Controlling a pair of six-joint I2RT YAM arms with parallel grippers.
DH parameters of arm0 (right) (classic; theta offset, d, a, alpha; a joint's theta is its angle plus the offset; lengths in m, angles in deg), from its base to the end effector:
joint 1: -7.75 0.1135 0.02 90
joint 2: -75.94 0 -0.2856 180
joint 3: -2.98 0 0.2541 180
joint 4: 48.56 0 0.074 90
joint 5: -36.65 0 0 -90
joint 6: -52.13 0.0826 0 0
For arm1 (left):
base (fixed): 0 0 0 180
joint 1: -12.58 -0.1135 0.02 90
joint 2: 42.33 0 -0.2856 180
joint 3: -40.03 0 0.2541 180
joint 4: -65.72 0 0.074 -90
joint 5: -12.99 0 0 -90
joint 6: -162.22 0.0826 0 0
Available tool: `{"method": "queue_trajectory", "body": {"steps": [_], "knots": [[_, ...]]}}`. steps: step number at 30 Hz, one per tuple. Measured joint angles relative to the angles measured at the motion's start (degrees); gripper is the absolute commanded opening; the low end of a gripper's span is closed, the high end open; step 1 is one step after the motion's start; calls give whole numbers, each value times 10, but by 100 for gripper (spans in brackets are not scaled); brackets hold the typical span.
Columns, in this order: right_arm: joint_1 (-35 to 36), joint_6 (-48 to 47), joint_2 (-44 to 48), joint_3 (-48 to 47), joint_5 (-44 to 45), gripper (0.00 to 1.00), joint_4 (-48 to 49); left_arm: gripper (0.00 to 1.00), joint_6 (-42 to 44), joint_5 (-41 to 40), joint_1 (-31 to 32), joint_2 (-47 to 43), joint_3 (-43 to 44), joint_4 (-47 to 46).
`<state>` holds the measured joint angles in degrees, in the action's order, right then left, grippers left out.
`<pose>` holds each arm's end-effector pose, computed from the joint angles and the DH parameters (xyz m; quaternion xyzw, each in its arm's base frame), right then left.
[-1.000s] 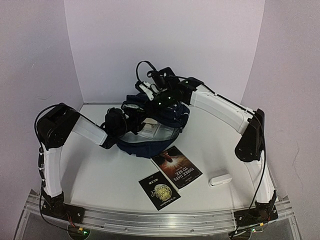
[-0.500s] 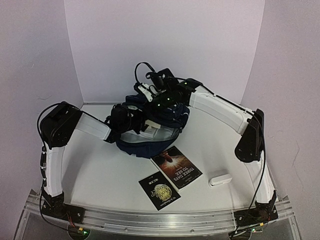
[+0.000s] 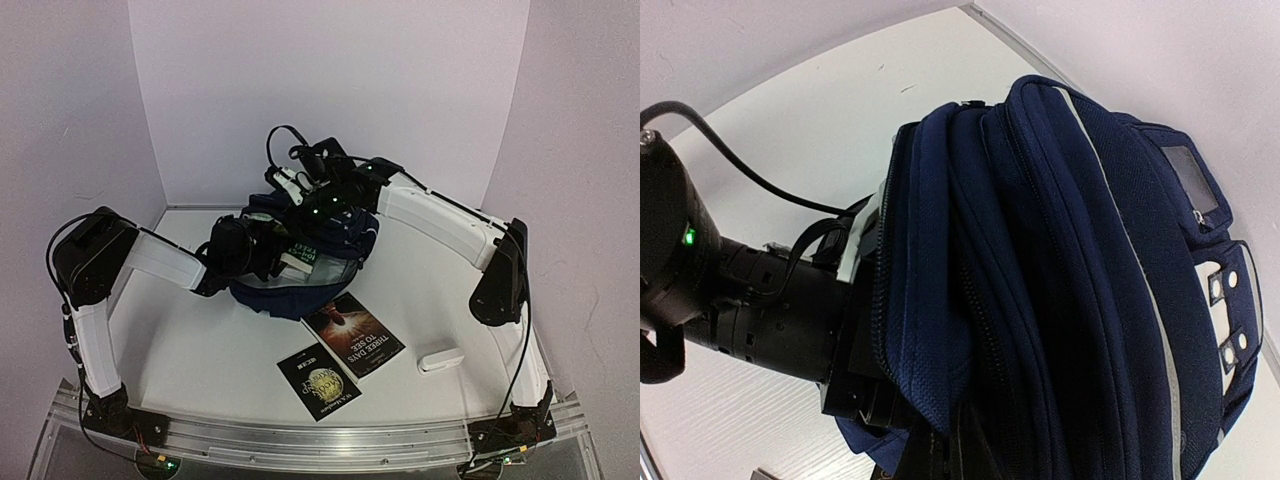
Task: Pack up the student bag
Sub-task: Place the book in the student bag.
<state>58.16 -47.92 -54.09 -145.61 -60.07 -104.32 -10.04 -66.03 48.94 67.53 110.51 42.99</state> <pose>0.3551 0.4445 0.3187 -0.4727 0.7595 0.2024 0.3985 0.3627 -0.2866 0.1765 -0.2587 0.7574 -0.5504 0.2375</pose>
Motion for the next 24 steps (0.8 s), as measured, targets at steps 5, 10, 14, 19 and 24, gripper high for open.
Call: {"method": "queue_trajectory", "body": {"steps": [5,10,14,19,24], "knots": [[0,0,0,0,-3,0,0,0,9,-2,3,0,-5,-4],[0,6,3,8,-16,0,0,0,20,0,3,24,34,4],[0,14,7,22,-28,0,1,9,32,10,-2,83,105,8],[-2,18,13,27,-30,0,1,39,51,20,-7,113,149,24],[-14,27,14,23,-37,0,2,63,73,1,4,85,121,42]]}}
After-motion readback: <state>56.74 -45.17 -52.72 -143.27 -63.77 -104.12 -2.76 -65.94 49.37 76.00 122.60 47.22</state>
